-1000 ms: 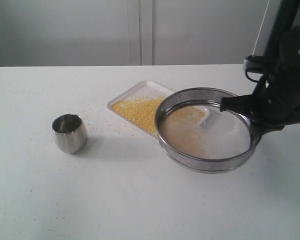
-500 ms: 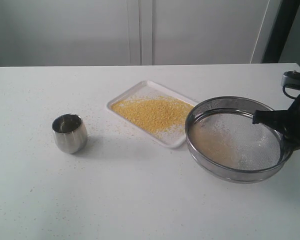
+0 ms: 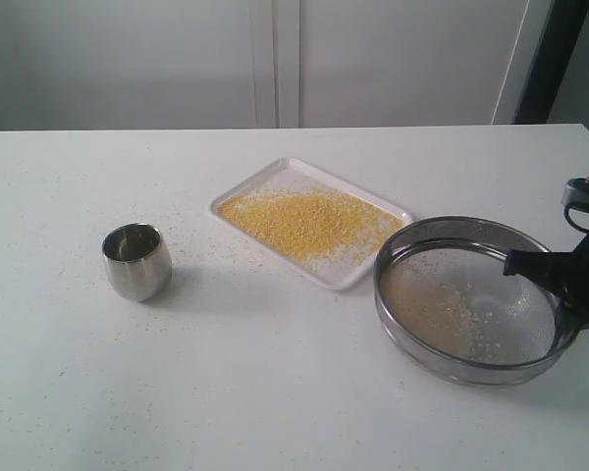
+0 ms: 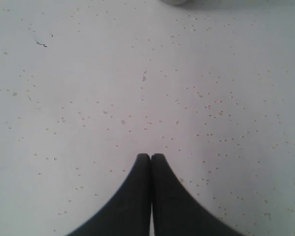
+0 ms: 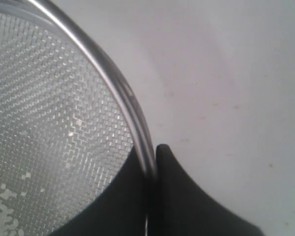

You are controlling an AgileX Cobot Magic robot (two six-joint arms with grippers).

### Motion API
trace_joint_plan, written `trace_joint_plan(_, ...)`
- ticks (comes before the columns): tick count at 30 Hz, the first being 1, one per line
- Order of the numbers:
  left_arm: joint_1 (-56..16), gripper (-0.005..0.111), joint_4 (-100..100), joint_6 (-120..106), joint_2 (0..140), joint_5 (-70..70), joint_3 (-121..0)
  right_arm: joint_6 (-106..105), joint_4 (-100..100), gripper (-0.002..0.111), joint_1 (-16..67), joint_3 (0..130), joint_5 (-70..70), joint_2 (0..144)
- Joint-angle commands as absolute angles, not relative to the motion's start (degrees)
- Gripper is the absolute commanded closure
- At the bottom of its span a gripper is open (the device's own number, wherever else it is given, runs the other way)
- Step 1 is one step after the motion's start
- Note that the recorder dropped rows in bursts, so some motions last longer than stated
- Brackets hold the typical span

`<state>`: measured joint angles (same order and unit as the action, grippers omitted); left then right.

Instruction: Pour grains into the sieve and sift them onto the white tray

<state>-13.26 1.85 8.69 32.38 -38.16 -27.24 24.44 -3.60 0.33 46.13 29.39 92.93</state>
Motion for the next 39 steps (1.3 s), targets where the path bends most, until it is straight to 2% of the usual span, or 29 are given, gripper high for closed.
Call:
trace_joint_plan(1,-13.5,0.107,2.1,8.8,32.0,-38.6,-26.8,24.8,-2.1,0.108,-0.1,46.1,26.1,94.2)
trace_joint_plan(17,-13.5,0.107,2.1,8.8,32.0,-38.6,-26.8,24.8,0.0,0.107,-0.1,46.1,25.2,98.0)
trace_joint_plan(20,-13.5,0.107,2.1,8.8,32.0,-38.6,-26.8,24.8,0.0,0.099,-0.1,46.1,25.2,98.0)
trace_joint_plan(27,-13.5,0.107,2.1,8.8,32.0,-38.6,-26.8,24.8,0.0,0.069,-0.1,46.1,25.2,98.0)
trace_joint_plan(30,-13.5,0.107,2.1,8.8,32.0,-38.6,-26.8,24.8,0.4,0.059,-0.1,46.1,25.2,98.0)
trace_joint_plan(39,-13.5,0.107,2.1,8.8,32.0,-38.6,-26.8,25.4,0.7,0.057,0.0,46.3,25.2,97.4)
